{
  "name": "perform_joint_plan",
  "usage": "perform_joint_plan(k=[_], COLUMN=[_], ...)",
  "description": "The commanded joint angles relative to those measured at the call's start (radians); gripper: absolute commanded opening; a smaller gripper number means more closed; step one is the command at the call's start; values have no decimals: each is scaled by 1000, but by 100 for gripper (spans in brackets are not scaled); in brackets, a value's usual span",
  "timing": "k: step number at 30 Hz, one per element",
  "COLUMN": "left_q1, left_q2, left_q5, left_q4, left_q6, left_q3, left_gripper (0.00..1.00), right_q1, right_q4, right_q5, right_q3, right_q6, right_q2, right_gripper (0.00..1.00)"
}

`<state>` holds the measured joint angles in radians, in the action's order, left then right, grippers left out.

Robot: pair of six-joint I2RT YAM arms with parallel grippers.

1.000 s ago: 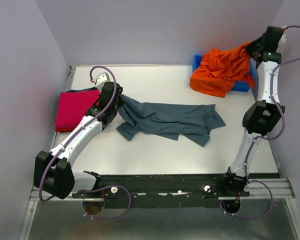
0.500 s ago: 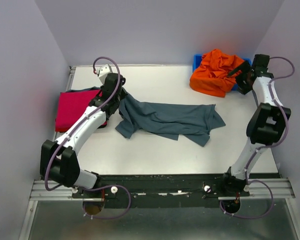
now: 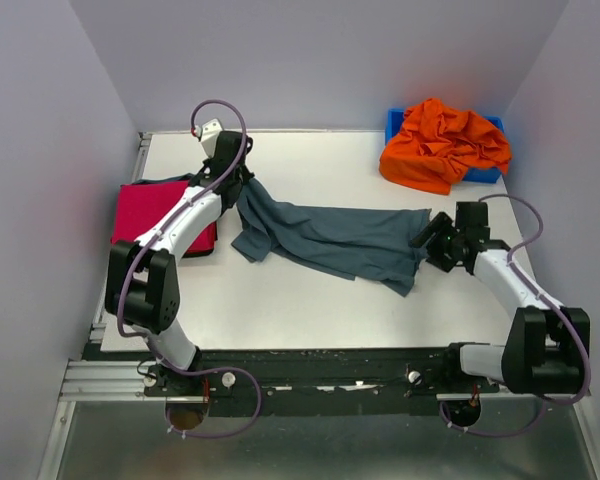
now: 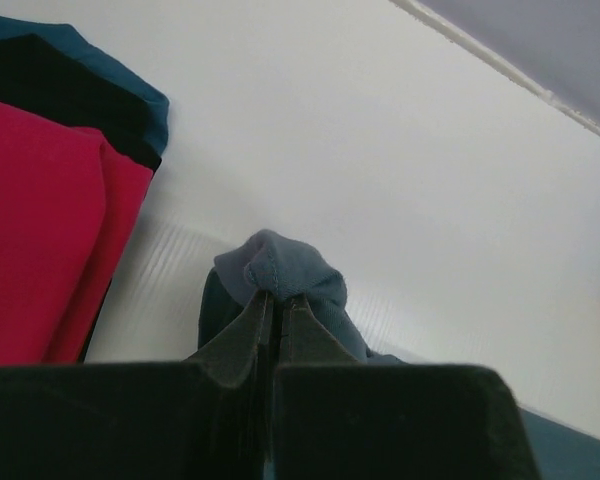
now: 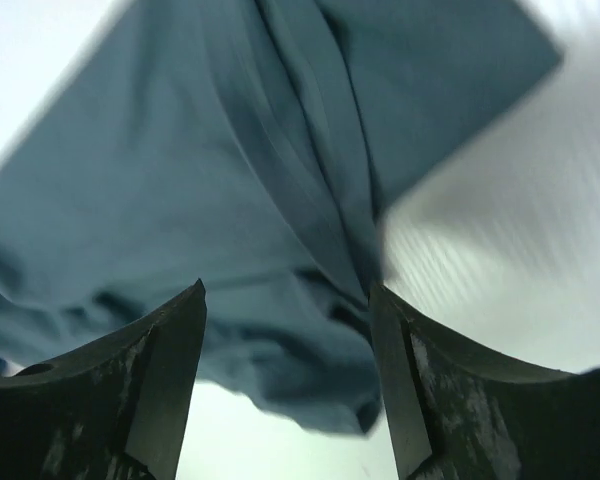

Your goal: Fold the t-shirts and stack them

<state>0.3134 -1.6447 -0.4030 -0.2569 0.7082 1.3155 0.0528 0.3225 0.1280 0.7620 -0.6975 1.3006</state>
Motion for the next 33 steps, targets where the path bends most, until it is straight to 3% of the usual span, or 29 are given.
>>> perform_joint_plan(k=[1, 3, 8, 17, 20, 23, 26, 33], left_q1=[-14, -17, -23, -25, -27, -30, -37, -54], left_q2=[-56, -76, -112, -110, -112, -119, -136, -228], left_q5=[7, 7, 7, 13, 9, 4, 7, 20], left_q4=[21, 19, 22, 22, 21, 22, 22, 4], left_q6=[7, 10, 11, 2, -7, -12, -10, 2], left_q3=[56, 70, 90, 105, 108, 114, 129, 223], left_gripper=[0, 0, 0, 0, 0, 0, 0, 0], right_q1=[-51, -53, -53, -53, -53, -53, -53, -47], right_q4=[-11, 15, 46, -19, -36, -33, 3, 78], right_q5=[-15, -10, -51, -41, -41, -57, -99, -172], right_q3=[-110, -153, -208, -125, -98, -38, 51, 325], right_q6=[3, 6, 15, 55, 52, 46, 44, 18], right_q2=[-154, -196, -235, -21, 31, 89, 155, 302], right_gripper=[72, 67, 65, 65, 52, 22, 1, 1])
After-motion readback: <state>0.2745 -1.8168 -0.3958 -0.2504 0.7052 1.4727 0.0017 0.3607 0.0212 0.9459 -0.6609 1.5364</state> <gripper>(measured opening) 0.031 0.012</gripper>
